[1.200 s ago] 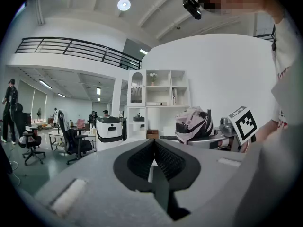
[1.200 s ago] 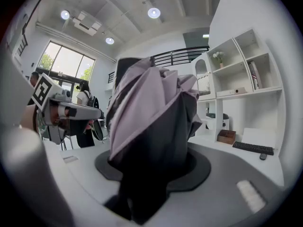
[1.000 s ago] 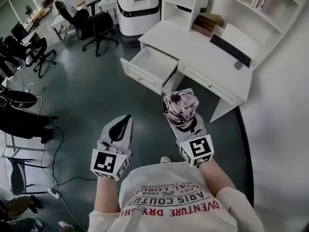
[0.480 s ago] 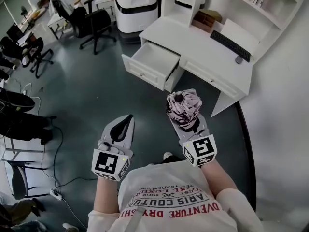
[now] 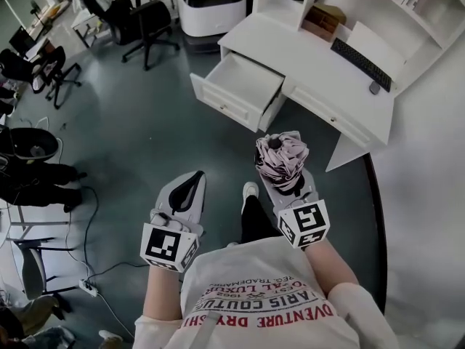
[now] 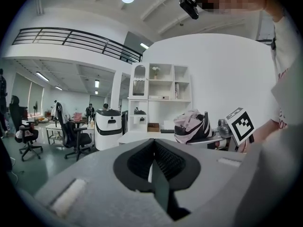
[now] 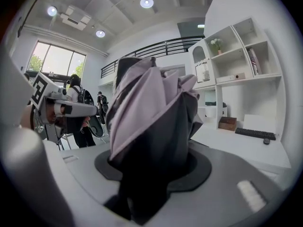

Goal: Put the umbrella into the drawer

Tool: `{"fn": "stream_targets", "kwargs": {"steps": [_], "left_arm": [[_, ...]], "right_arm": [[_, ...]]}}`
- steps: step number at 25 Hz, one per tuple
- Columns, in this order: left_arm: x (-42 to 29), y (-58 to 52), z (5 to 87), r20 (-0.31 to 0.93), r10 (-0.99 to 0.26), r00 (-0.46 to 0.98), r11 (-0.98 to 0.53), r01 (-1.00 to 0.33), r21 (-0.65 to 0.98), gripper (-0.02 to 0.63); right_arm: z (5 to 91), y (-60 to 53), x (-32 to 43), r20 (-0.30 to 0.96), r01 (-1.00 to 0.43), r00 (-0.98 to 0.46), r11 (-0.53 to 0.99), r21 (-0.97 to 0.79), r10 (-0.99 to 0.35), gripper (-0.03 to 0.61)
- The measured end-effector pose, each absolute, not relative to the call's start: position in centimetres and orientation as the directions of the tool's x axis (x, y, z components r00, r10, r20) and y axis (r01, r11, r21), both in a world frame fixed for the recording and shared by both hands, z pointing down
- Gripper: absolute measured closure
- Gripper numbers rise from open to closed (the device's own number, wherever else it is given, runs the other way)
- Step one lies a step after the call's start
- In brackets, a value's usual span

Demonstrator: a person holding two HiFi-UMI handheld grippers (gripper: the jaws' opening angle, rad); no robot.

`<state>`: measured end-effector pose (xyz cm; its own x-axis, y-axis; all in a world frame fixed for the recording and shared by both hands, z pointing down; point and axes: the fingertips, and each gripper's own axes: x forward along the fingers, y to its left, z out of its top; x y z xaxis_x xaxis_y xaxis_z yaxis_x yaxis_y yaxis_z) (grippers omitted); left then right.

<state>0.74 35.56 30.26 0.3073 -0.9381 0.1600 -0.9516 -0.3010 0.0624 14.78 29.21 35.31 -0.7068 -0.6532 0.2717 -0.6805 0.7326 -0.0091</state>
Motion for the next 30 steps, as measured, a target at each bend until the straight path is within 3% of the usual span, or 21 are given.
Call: {"fn": "stream_targets", "kwargs": {"steps": [17, 30], "left_arm": [[-1.4, 7.2, 30.7, 0.177, -0.933, 0.312, -0.308, -0.950, 0.053, 0.610], [-4.8, -5.3, 33.5, 0.239, -0.881, 0.409, -0.403, -0.912, 0.074, 0.611]], "right_arm": [[36.2, 0.9, 11.3, 0.295, -0.641, -0.734, 0.768, -0.005, -0.611, 0.367], [39.4, -8.9, 8.3, 0.361, -0.703, -0.671, 0.711, -0.031, -0.648, 0.367]]}}
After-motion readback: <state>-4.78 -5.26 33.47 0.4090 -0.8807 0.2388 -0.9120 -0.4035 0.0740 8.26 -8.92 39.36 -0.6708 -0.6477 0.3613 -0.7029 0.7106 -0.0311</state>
